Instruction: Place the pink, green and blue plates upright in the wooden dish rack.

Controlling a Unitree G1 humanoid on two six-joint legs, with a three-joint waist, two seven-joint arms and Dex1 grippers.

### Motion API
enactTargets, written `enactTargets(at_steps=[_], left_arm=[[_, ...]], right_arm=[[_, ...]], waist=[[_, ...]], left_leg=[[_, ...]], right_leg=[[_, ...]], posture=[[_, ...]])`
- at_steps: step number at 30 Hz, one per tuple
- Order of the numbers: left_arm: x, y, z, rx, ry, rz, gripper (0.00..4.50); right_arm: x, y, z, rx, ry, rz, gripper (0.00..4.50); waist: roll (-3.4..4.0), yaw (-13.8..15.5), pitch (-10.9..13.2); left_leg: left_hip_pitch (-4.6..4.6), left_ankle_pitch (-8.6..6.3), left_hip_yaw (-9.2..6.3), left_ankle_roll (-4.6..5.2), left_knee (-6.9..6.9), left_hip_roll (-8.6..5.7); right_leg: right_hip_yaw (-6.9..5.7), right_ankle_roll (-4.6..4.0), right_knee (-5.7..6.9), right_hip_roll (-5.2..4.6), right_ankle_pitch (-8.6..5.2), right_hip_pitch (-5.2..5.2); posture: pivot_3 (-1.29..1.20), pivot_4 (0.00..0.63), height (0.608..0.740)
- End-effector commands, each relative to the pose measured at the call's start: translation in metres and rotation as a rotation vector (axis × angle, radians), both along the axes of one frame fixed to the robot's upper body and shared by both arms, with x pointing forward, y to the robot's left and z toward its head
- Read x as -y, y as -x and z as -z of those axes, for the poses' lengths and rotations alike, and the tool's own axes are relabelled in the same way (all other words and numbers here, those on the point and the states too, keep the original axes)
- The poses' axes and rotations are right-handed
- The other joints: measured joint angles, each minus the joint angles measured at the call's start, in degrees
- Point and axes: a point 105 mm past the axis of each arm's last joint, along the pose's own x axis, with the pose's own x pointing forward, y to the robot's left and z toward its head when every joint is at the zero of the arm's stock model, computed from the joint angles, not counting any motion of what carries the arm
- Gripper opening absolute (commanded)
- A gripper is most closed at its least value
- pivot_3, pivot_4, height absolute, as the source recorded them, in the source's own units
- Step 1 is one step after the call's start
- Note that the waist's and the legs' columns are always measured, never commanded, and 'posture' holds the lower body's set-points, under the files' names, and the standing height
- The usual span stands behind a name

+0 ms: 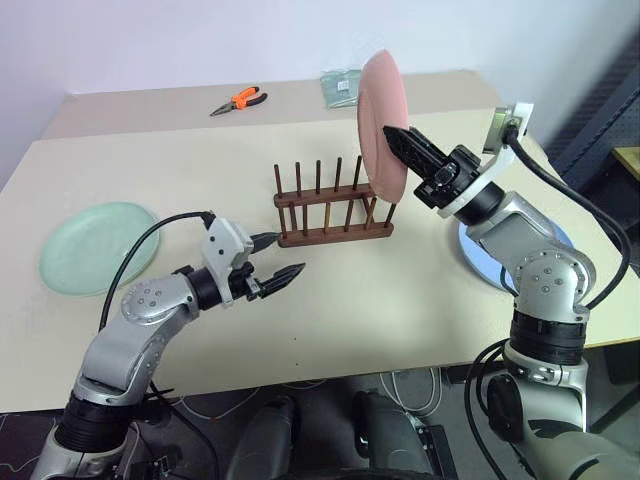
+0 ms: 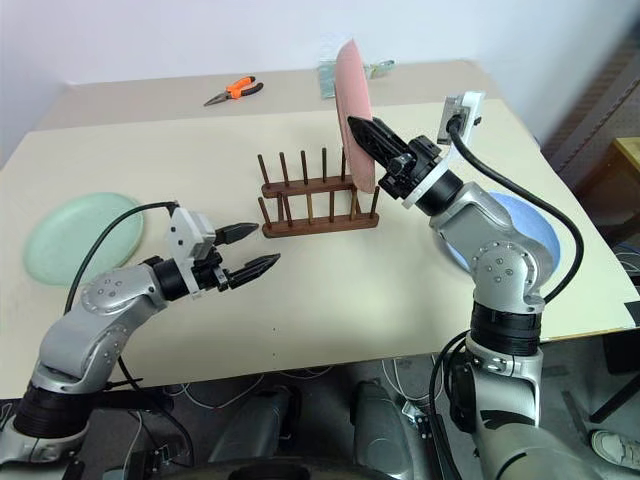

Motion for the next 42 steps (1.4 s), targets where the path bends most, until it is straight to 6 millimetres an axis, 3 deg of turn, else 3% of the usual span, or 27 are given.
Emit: enactTargets(at_steps=[1,7,10,13,14,16,21,24,25,27,28,29,31,35,37,40,42], left_arm=[[0.008,0.003,-0.006,0.029,0.0,0.027,3.5],[0.014,0.004,-0.001,0.021,-0.009,0.053,3.5],[0.015,0.003,0.001,0.02,-0.022,0.064,3.56],[0.015,0.003,0.003,0.012,-0.016,0.064,3.56],[0.013,0.002,0.003,0.009,-0.013,0.052,3.8],[0.009,0.0,0.003,0.002,-0.006,0.029,4.4],[-0.006,-0.007,-0.001,0.014,0.031,-0.055,4.46],[-0.04,-0.027,-0.025,0.085,0.169,-0.266,4.46],[-0.052,-0.032,-0.032,0.105,0.223,-0.336,4.49],[-0.123,-0.058,-0.044,0.166,0.321,-0.78,4.5],[-0.153,-0.061,-0.045,0.187,0.343,-0.958,4.5],[-0.175,-0.06,-0.047,0.203,0.368,-1.089,4.5],[-0.195,-0.057,-0.05,0.218,0.413,-1.212,4.5],[-0.266,-0.033,-0.035,0.207,0.306,-1.625,4.5],[-0.287,-0.016,-0.025,0.171,0.292,-1.779,4.5],[-0.303,0.002,-0.007,0.072,0.354,-1.913,4.5],[-0.301,0.004,0.004,-0.016,0.415,-1.905,4.5]], right_arm=[[0.002,0.002,-0.006,0.011,-0.039,0.001,0.0],[0.015,-0.017,0.006,-0.078,-0.092,0.075,0.0],[0.016,-0.021,0.01,-0.085,-0.069,0.076,1.02],[0.02,-0.024,0.009,-0.059,-0.022,0.116,2.5],[0.023,-0.025,0.008,-0.027,0.036,0.156,3.01],[0.029,-0.025,0.005,0.049,0.162,0.225,3.03],[0.047,-0.025,-0.007,0.204,0.346,0.367,3.03],[0.06,-0.021,-0.03,0.338,0.443,0.469,3.03],[0.06,-0.019,-0.037,0.379,0.47,0.478,3.28],[0.032,-0.003,-0.051,0.527,0.569,0.394,3.96],[0.016,0.004,-0.053,0.581,0.601,0.343,4.41],[0.003,0.011,-0.053,0.621,0.623,0.298,4.41],[-0.013,0.018,-0.05,0.656,0.654,0.242,4.41],[-0.068,0.037,-0.012,0.756,0.795,0.034,4.41],[-0.084,0.041,0.008,0.761,0.825,-0.027,4.41],[-0.098,0.045,0.031,0.756,0.846,-0.082,4.41],[-0.103,0.046,0.041,0.746,0.85,-0.106,4.41]], waist=[[0.0,0.0,0.0],[0.02,0.0,0.0],[0.03,0.0,0.0],[0.05,-0.1,0.0],[0.06,0.0,0.0],[0.07,0.0,0.0],[0.07,0.0,0.0],[0.08,0.0,0.0],[0.1,0.1,0.1],[0.17,0.0,0.1],[0.17,-0.1,0.1],[0.14,-0.4,0.1],[0.1,-0.4,0.1],[0.05,0.1,0.1],[-0.07,0.1,0.1],[-0.14,0.5,0.1],[-0.15,0.7,0.1]], left_leg=[[0.0,0.0,0.0,0.0,0.0,0.0],[0.0,0.0,0.01,0.0,0.01,0.0],[0.0,0.0,0.02,0.0,0.01,0.0],[0.0,0.0,0.02,0.0,0.01,0.0],[0.0,0.0,0.02,0.0,0.01,0.0],[-0.01,0.0,0.03,0.0,0.01,0.0],[-0.02,0.0,0.05,0.01,0.03,0.0],[-0.03,0.0,0.05,0.01,0.04,0.0],[-0.03,0.0,0.04,0.01,0.06,0.0],[-0.07,0.0,0.03,0.0,0.13,0.02],[-0.07,0.0,0.02,0.0,0.16,0.02],[-0.07,0.0,0.02,0.0,0.16,0.07],[-0.03,-0.01,0.05,-0.01,0.16,0.24],[-0.04,-0.02,0.04,-0.03,0.19,0.17],[-0.1,-0.02,0.02,-0.03,0.25,0.13],[-0.14,-0.03,-0.07,-0.04,0.27,0.01],[-0.16,-0.03,-0.08,-0.04,0.31,-0.03]], right_leg=[[0.0,0.0,0.0,0.0,0.0,0.0],[0.0,0.0,0.01,0.03,0.0,0.0],[0.0,0.0,0.0,0.03,0.0,0.0],[0.0,0.0,0.0,0.03,0.0,0.0],[0.0,0.0,0.0,0.03,0.0,0.0],[0.0,0.01,0.0,0.03,0.0,0.0],[-0.01,0.02,-0.01,0.02,0.0,0.0],[-0.01,0.02,-0.01,0.01,0.0,0.0],[-0.01,0.03,-0.02,0.01,0.0,0.0],[-0.04,0.04,-0.01,0.03,0.01,-0.02],[-0.04,0.05,0.02,0.03,0.01,-0.02],[-0.04,0.06,0.06,0.09,0.02,-0.04],[-0.02,0.07,0.04,0.18,0.02,-0.04],[-0.05,0.05,0.04,0.2,0.03,-0.02],[-0.05,0.05,0.04,0.18,0.03,-0.04],[-0.06,0.13,0.02,0.1,0.08,-0.03],[-0.06,0.18,0.01,0.07,0.11,-0.03]], posture=[[0.0,0.15,0.739],[0.0,0.15,0.739],[0.0,0.15,0.739],[0.0,0.15,0.739],[0.0,0.15,0.739],[0.0,0.15,0.739],[0.0,0.15,0.739],[0.0,0.15,0.739],[0.0,0.15,0.739],[0.0,0.15,0.739],[0.0,0.15,0.739],[0.0,0.15,0.739],[0.0,0.15,0.739],[0.0,0.15,0.739],[0.0,0.15,0.739],[0.0,0.15,0.739],[0.0,0.15,0.739]])
